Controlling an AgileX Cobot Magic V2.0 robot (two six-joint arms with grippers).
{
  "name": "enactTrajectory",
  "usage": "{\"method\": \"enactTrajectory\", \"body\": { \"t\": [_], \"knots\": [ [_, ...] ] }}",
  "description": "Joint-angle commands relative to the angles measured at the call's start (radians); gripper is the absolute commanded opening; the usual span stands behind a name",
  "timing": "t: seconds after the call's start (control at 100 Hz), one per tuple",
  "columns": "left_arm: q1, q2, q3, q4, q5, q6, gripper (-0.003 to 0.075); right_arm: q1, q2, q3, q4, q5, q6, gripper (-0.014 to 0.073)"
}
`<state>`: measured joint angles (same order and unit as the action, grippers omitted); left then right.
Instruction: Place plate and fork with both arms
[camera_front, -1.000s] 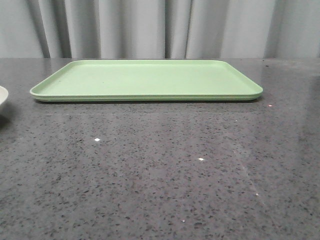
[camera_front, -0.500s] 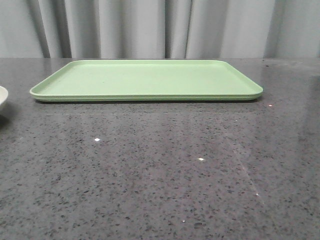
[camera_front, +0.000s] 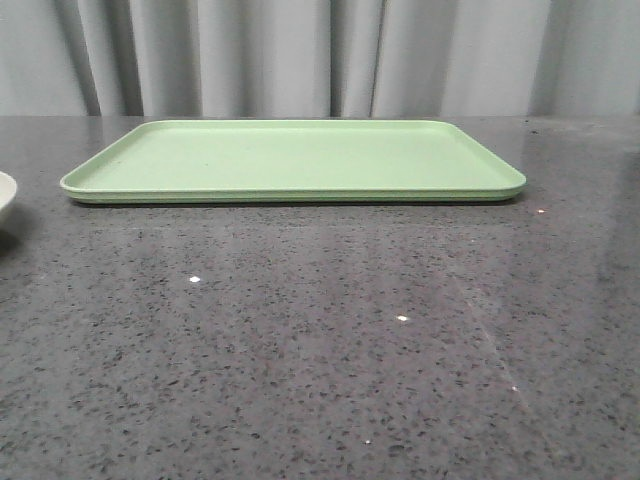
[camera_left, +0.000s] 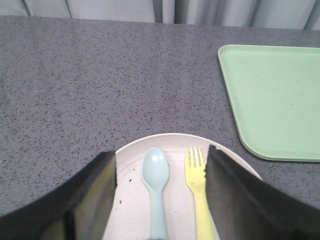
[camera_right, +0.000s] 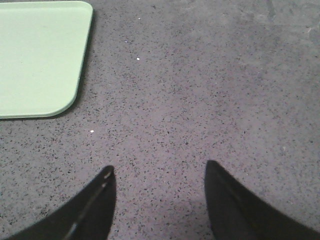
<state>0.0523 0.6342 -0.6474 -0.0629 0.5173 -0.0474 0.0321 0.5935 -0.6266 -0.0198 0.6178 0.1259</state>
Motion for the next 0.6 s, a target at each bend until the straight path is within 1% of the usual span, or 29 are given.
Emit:
{"method": "enactTrajectory", "body": {
  "t": [0.0,0.33,0.42,0.59],
  "knots": [
    [-0.004,0.005,-0.037,-0.009,-0.067,-0.003,0.0467,-0.006,0.012,-0.037,-0.007,-0.068,-0.004,0.0490],
    [-0.004,0.005,-0.037,-0.010,-0.099,-0.003,0.0461,-0.006,0.012,-0.037,-0.005,-0.076,-0.004,0.0489],
    [-0.004,0.005,-0.037,-0.010,-0.062,-0.003,0.0461,-0.006,0.012,-0.037,-0.005,-0.076,-0.004,0.0489],
    [0.003,0.005,-0.037,0.035,-0.022,-0.003,0.0461,-0.006,0.012,-0.037,-0.005,-0.076,-0.004,0.0489]
  ]
}}
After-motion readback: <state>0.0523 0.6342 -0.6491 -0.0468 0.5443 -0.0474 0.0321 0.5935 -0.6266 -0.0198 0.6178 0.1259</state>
